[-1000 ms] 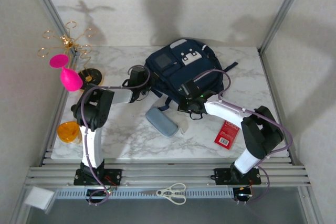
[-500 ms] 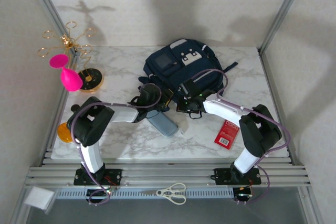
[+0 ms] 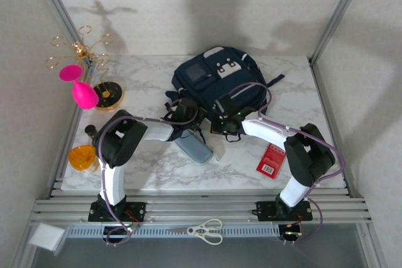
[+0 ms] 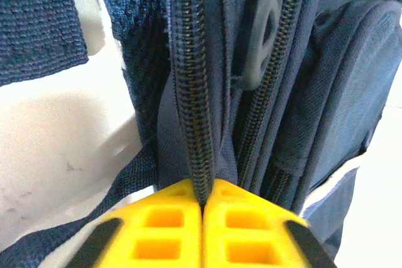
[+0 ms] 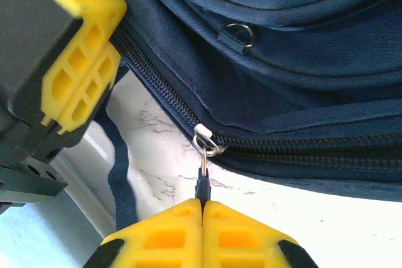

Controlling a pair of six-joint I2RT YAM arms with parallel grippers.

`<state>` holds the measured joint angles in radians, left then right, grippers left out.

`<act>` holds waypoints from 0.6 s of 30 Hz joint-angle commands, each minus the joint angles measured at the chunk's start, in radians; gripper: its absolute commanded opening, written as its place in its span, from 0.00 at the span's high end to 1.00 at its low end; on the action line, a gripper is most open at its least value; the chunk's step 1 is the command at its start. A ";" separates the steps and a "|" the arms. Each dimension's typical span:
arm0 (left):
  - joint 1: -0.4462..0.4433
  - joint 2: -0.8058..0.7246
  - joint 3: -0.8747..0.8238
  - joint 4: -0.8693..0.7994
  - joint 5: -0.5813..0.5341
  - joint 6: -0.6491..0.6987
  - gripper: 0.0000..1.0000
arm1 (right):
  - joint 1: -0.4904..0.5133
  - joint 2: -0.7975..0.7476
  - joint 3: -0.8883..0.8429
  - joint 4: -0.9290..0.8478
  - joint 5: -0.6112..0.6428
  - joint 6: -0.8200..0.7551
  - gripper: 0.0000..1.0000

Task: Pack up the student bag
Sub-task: Zip the student bag at the top-center of the table.

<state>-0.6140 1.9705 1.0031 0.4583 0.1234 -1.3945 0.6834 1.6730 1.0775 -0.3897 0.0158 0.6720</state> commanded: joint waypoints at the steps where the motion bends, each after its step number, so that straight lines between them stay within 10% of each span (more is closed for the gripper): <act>1: 0.070 -0.033 -0.023 -0.017 -0.114 0.029 1.00 | -0.009 -0.040 0.013 -0.096 0.035 -0.013 1.00; 14: 0.352 -0.067 0.092 -0.220 0.078 0.382 1.00 | -0.129 -0.155 -0.046 -0.118 -0.006 -0.140 1.00; 16: 0.340 -0.092 0.084 -0.193 0.107 0.388 0.79 | -0.105 -0.123 -0.023 -0.075 -0.035 -0.168 1.00; 18: 0.329 -0.126 0.065 -0.190 0.108 0.391 0.78 | -0.103 -0.111 -0.013 -0.016 -0.117 -0.190 1.00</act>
<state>-0.2527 1.9015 1.0676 0.2771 0.1909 -1.0569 0.5663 1.5410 1.0256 -0.4801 -0.0074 0.5472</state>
